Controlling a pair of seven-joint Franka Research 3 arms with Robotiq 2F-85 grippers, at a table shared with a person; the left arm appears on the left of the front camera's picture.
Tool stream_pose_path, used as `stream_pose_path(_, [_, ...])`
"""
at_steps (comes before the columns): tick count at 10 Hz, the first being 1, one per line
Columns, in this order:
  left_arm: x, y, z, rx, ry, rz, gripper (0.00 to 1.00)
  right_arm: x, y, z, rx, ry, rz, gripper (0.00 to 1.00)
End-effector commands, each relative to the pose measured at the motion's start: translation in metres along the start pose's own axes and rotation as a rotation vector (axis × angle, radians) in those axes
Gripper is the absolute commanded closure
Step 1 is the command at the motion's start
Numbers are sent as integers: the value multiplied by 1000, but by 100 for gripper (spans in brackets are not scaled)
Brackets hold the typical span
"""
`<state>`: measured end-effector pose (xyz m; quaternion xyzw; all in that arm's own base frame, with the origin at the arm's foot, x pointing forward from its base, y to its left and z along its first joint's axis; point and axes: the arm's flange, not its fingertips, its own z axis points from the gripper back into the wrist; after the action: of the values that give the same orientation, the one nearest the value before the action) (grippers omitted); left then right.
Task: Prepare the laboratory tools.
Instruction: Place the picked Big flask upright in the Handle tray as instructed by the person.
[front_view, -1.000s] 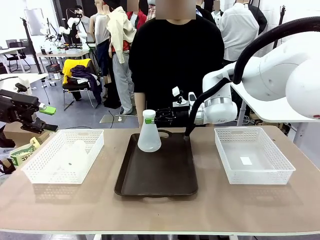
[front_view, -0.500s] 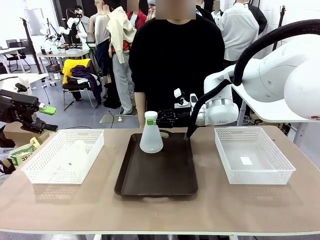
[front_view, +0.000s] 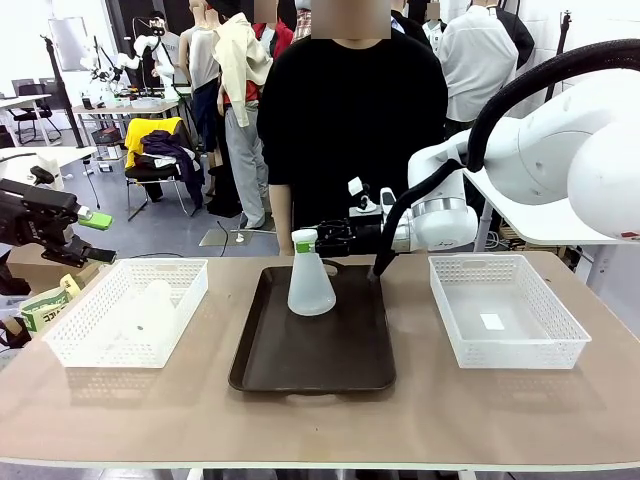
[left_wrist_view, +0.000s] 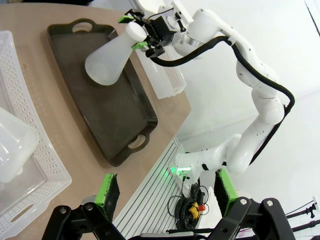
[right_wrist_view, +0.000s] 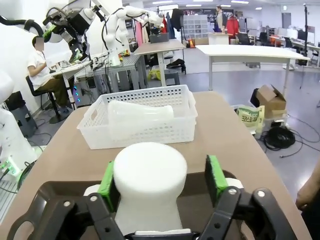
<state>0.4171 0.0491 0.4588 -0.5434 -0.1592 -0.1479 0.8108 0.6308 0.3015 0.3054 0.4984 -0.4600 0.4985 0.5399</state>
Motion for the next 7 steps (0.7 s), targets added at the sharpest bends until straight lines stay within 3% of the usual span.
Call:
stream_pose_path(1, [1,-2,2,-14,-3,5,0,0,0,1,19,23,-12,0])
stream_pose_path(7, [1,-2,2,-14,-3,5,0,-5,20,13,44,62,-26,0])
